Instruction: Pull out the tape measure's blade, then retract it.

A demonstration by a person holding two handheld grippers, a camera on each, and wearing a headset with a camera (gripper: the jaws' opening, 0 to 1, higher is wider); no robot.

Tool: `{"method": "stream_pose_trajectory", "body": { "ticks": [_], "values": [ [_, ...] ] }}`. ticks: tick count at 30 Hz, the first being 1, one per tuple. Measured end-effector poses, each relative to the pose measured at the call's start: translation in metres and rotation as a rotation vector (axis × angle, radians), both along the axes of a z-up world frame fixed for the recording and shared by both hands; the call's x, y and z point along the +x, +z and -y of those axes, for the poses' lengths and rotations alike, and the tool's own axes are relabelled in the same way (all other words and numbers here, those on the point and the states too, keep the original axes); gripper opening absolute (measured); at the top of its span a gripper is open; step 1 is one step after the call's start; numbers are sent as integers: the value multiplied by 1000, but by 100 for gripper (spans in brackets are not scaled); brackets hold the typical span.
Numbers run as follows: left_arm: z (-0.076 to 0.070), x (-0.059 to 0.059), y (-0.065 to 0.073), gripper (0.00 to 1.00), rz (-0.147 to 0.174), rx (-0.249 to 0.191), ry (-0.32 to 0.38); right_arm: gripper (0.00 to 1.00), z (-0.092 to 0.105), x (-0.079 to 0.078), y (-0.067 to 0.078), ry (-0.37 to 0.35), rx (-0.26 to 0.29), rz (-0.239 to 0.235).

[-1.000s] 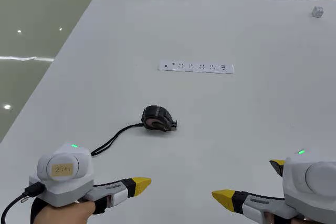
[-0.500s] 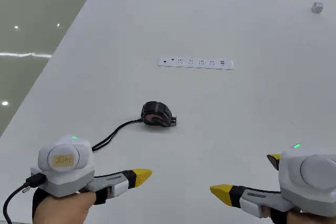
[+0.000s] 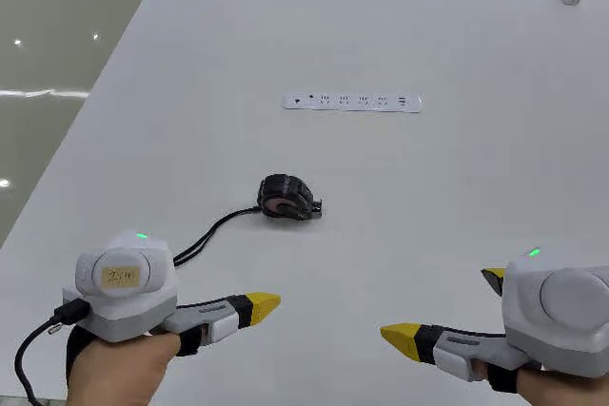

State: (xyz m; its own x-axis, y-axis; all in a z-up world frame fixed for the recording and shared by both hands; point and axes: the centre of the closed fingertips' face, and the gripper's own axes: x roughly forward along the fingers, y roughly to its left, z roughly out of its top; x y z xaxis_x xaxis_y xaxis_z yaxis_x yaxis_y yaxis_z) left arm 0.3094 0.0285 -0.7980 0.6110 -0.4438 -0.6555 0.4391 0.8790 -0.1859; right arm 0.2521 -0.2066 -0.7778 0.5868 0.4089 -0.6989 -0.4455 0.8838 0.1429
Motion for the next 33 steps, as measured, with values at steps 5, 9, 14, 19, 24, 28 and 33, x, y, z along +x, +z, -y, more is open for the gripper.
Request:
{"method": "stream_pose_trajectory", "body": {
  "ticks": [5,9,14,19,24,28,33],
  "values": [
    [1,4,-2,100,-2,7,-24,95,-1,-2,-4,-6,-6,-8],
    [3,7,-4,100,-6,6,-41,95,0,0,-7,-16,-11,-11],
    [3,13,-6,100,-10,12,-61,95,0,6,-9,-26,-16,-11],
    [4,20,-6,99,-6,15,-67,94,0,12,-12,-22,-22,-13],
    [8,24,-8,99,-6,15,-76,94,0,17,-15,-10,-29,-16],
    [11,26,-9,99,-5,15,-85,94,-1,22,-16,4,-37,-14],
    [12,27,-11,99,-5,13,-87,94,-3,30,-18,33,-50,-9]
  ]
}}
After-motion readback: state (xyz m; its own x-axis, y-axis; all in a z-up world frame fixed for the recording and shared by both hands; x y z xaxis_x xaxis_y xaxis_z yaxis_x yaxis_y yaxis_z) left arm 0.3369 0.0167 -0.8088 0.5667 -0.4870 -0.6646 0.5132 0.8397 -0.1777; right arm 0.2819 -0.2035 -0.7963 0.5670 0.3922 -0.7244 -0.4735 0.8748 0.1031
